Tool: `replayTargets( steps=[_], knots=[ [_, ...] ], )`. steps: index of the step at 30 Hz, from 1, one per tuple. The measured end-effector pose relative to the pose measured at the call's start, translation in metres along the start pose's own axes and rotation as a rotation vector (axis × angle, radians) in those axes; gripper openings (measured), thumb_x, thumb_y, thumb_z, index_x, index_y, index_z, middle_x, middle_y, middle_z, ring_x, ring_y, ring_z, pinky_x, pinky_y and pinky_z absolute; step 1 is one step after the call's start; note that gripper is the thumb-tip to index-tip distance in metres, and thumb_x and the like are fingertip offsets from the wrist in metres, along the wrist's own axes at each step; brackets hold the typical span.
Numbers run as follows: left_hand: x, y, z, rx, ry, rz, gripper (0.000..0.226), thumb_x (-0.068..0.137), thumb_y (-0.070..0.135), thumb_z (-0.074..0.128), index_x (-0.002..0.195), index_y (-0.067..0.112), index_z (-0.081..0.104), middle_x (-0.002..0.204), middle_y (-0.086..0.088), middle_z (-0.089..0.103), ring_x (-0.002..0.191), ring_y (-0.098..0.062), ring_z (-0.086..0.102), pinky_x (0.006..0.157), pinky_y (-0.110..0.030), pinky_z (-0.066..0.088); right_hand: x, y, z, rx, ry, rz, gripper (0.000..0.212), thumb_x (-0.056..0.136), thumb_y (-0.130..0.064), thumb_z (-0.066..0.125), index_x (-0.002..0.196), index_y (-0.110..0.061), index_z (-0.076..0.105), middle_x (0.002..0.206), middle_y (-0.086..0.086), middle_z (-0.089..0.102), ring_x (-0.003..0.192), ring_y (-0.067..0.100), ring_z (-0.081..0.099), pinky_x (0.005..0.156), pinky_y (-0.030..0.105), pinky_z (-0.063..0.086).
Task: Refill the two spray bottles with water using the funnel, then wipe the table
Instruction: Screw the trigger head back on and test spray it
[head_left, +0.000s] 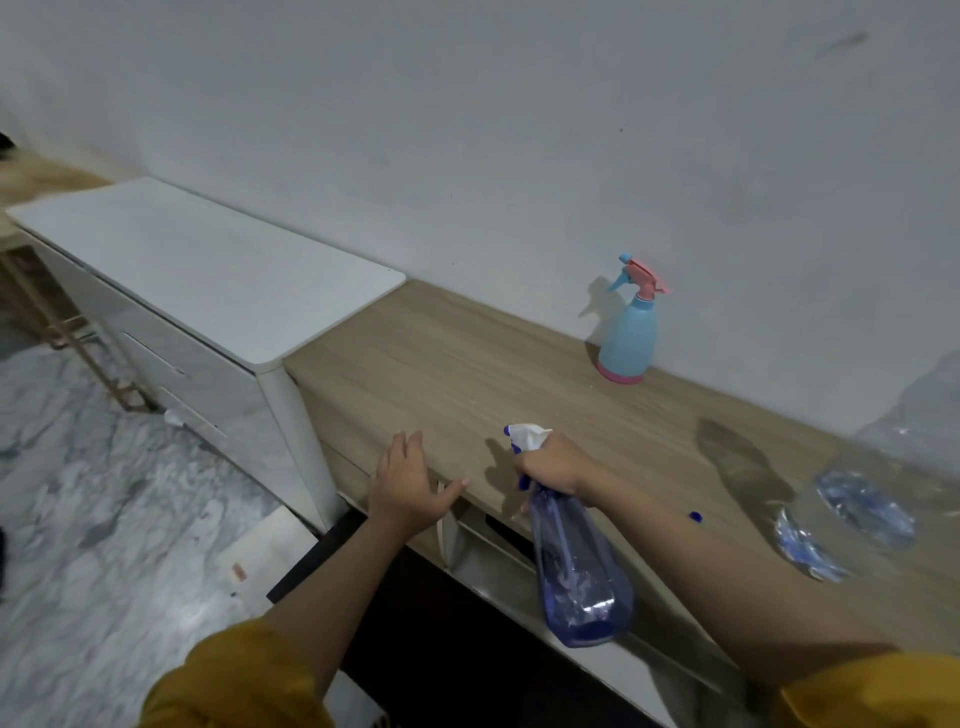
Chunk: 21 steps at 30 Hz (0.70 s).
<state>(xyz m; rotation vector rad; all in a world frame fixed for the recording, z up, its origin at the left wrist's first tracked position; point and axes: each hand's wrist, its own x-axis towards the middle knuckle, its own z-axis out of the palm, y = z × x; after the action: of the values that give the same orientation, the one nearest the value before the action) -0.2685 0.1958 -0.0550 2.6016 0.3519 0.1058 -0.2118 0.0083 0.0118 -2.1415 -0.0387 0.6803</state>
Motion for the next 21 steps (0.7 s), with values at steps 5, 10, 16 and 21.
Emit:
replayTargets(
  steps=[5, 10, 16, 21],
  knots=[
    [-0.004, -0.001, 0.001, 0.012, -0.012, -0.010, 0.105, 0.073, 0.071, 0.056, 0.147, 0.005, 0.022, 0.154, -0.021, 0.023, 0.143, -0.034, 0.020, 0.115, -0.043, 0.021, -0.002, 0.010, 0.001, -0.069, 0.013, 0.017, 0.008, 0.078, -0.009, 0.046, 0.079, -0.008, 0.054, 0.061, 0.009, 0.061, 0.043, 0.018, 0.058, 0.044, 0.019, 0.041],
    [-0.007, 0.000, 0.006, 0.016, -0.047, 0.005, 0.104, 0.076, 0.072, 0.054, 0.149, 0.006, 0.019, 0.155, -0.018, 0.021, 0.144, -0.033, 0.019, 0.115, -0.048, 0.023, -0.007, 0.021, -0.023, -0.082, 0.094, 0.045, 0.012, 0.078, -0.009, 0.048, 0.068, -0.010, 0.055, 0.062, 0.007, 0.062, 0.044, 0.011, 0.052, 0.041, 0.016, 0.036],
    [-0.004, 0.009, 0.011, -0.008, -0.060, 0.045, 0.118, 0.060, 0.085, 0.031, 0.147, 0.006, 0.022, 0.154, -0.018, 0.024, 0.142, -0.033, 0.023, 0.113, -0.050, 0.026, -0.005, 0.036, -0.044, -0.144, 0.147, -0.022, 0.021, 0.073, -0.006, 0.040, 0.092, 0.001, 0.046, 0.071, 0.014, 0.053, 0.054, 0.028, 0.054, 0.050, 0.030, 0.038],
    [0.002, 0.026, 0.010, -0.105, -0.078, 0.099, 0.107, 0.070, 0.075, 0.046, 0.148, 0.008, 0.019, 0.155, -0.014, 0.022, 0.143, -0.029, 0.020, 0.115, -0.048, 0.023, -0.010, 0.033, -0.056, -0.055, 0.181, 0.059, 0.008, 0.079, -0.006, 0.047, 0.073, -0.011, 0.049, 0.060, 0.009, 0.058, 0.048, 0.022, 0.054, 0.046, 0.023, 0.037]
  ],
)
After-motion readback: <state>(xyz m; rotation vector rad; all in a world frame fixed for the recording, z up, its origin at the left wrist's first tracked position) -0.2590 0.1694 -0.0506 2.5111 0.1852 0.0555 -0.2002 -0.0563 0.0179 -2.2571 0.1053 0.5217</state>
